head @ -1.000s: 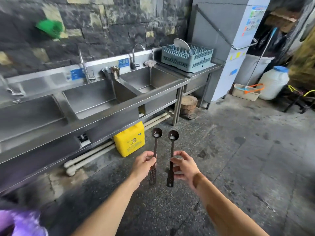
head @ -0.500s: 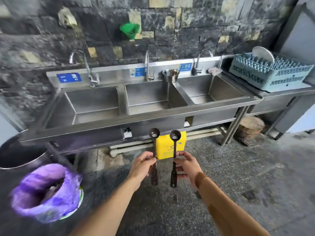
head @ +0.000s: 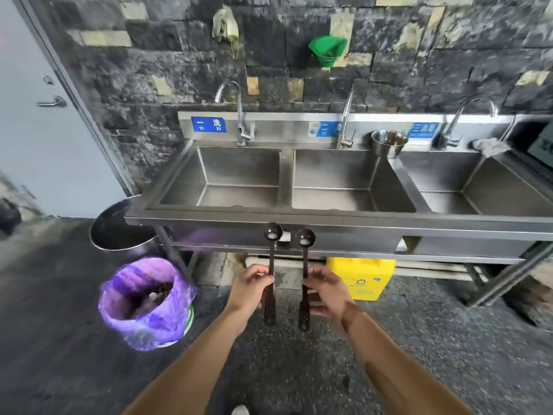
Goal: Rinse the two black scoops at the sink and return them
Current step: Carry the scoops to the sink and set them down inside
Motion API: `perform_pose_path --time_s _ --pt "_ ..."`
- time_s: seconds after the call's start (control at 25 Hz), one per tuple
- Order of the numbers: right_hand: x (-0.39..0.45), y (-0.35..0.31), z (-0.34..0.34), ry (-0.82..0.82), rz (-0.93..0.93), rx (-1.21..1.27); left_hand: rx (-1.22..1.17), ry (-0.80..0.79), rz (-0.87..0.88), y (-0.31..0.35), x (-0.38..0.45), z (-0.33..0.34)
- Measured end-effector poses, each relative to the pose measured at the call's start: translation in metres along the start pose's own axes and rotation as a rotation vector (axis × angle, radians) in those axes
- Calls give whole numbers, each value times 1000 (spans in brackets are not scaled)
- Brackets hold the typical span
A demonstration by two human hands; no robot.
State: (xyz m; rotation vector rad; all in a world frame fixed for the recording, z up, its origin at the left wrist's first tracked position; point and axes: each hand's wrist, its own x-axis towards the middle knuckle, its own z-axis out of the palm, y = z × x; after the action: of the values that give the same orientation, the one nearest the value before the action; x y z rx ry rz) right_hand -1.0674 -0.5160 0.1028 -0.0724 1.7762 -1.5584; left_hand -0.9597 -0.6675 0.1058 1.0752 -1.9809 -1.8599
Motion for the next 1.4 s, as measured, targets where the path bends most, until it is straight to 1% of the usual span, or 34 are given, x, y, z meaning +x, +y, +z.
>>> perform_pose_path --time_s 0.16,0.36,0.52,0.68,0.92,1.04,1.12,1.24,1.4 --pt "46 -19 44 -40 -1 -53 -19 43 4 1 44 -39" --pt "103 -49 105 -23 15 -91 -86 97 19 11 106 -91" --pt "136 -69 150 -31 11 -80 -98 99 -2 13 150 -132" --pt "165 -85 180 -50 13 -64 -94 123 -18 12 186 -160" --pt "214 -108 206 -76 39 -72 -121 164 -48 17 239 -184" --pt "245 -120 213 -106 51 -68 -83 165 -49 22 268 -191" --pt "272 -129 216 -122 57 -71 -57 168 -62 26 290 -193" --pt "313 -145 218 -156 55 -98 -87 198 -61 35 328 -192" --pt "361 -170 212 -197 65 -138 -118 179 -108 54 371 -186"
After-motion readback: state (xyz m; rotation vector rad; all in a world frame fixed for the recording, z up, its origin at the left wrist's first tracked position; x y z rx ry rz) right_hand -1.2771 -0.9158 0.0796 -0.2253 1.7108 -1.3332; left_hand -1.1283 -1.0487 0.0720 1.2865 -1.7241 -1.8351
